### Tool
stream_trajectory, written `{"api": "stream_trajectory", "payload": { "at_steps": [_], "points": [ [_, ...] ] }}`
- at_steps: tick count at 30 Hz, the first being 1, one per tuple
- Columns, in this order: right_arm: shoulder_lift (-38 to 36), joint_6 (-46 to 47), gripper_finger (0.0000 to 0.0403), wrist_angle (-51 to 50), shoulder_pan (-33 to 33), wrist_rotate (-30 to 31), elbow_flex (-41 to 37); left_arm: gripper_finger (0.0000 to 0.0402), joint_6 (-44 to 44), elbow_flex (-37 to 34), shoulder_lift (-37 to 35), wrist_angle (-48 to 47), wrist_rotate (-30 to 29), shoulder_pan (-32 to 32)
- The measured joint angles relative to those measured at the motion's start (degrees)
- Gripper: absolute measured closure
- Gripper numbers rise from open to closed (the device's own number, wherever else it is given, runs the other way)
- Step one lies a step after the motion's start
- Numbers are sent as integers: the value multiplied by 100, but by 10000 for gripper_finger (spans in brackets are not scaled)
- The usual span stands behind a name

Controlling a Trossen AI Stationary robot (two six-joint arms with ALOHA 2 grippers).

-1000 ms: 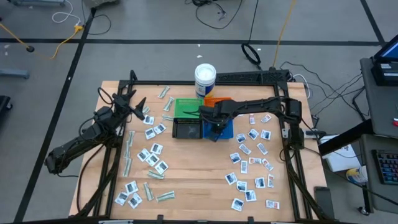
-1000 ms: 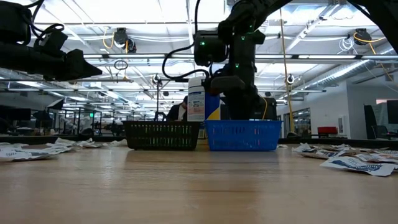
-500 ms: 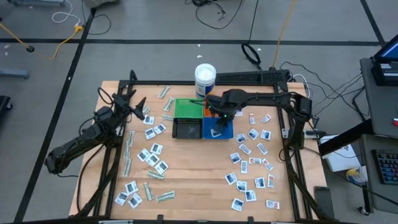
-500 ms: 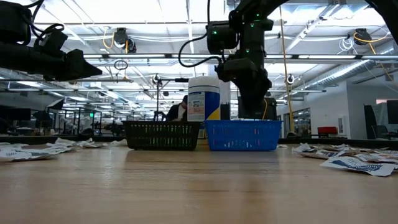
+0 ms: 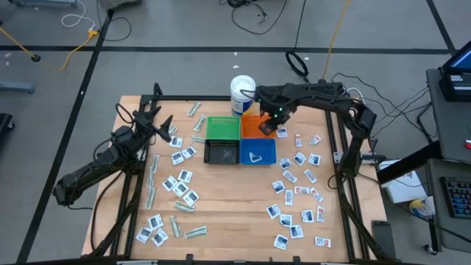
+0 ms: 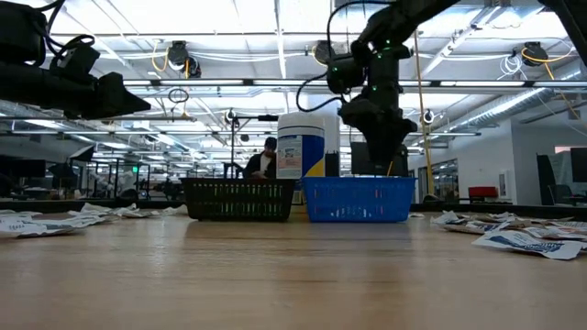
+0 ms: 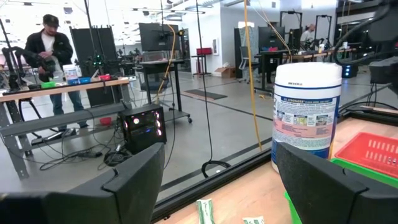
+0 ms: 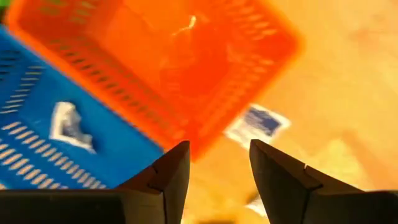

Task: Pick & Place First Aid Supplies
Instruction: Put the blue alcohol pad into the blue basket

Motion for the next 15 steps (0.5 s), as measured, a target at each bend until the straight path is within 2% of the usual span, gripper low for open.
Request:
{"api": "stream_trajectory", "payload": {
  "at_steps": [9,15],
  "points": [
    [0,-289,243,-17,-803,3,0,94,0,0,0,0,-2,2],
    [1,-241,243,-29,-1111,9,0,94,0,1,1,0,-1,1]
  ]
}}
